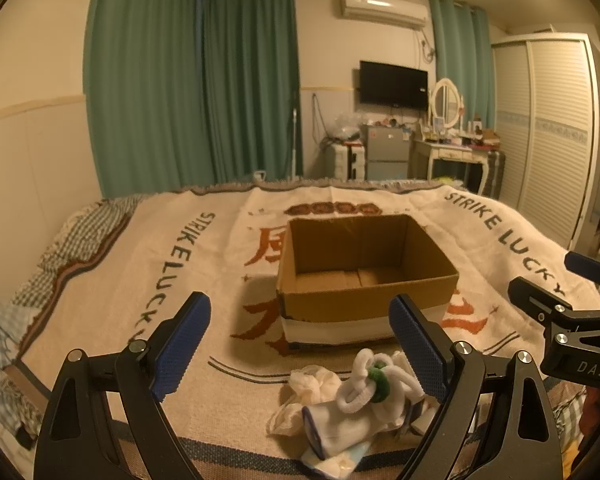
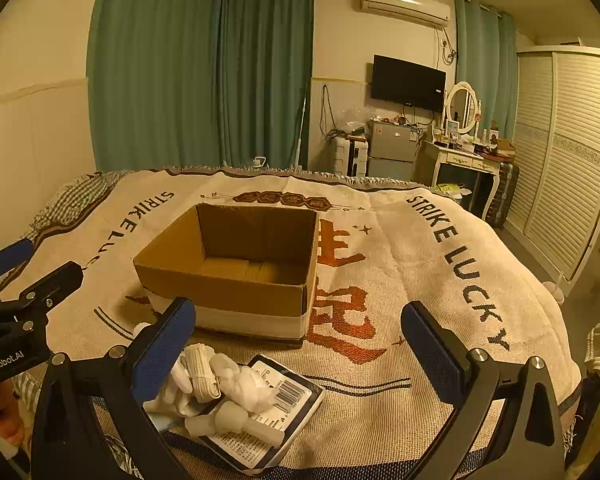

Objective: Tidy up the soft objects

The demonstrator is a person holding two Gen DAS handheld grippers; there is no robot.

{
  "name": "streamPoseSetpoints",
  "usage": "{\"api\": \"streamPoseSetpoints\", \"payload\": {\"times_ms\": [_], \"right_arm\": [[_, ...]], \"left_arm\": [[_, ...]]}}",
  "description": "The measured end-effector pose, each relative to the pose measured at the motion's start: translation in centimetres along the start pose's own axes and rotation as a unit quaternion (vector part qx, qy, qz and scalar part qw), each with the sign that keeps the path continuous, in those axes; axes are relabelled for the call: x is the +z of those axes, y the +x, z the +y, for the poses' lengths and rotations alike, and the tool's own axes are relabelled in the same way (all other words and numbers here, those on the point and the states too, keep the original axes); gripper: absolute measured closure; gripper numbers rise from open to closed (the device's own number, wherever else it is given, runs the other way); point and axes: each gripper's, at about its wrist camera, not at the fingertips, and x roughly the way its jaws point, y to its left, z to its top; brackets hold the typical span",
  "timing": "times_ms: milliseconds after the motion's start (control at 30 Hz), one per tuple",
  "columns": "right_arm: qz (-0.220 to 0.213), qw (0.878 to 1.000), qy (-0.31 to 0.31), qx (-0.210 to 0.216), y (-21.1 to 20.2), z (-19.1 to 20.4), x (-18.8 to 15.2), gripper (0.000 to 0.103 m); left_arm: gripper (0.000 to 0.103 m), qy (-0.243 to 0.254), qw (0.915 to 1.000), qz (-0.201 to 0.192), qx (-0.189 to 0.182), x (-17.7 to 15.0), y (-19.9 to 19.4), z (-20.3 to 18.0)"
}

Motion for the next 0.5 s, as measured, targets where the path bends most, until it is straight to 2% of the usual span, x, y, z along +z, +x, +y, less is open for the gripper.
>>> {"api": "streamPoseSetpoints", "payload": {"times_ms": [500], "right_arm": [[0.002,1.000,0.000,0.000,0.10,0.07,-0.15,0.000]], "left_arm": [[0.011,0.000,1.0000,0.001,0.000,-0.38,0.03,0.07]]}}
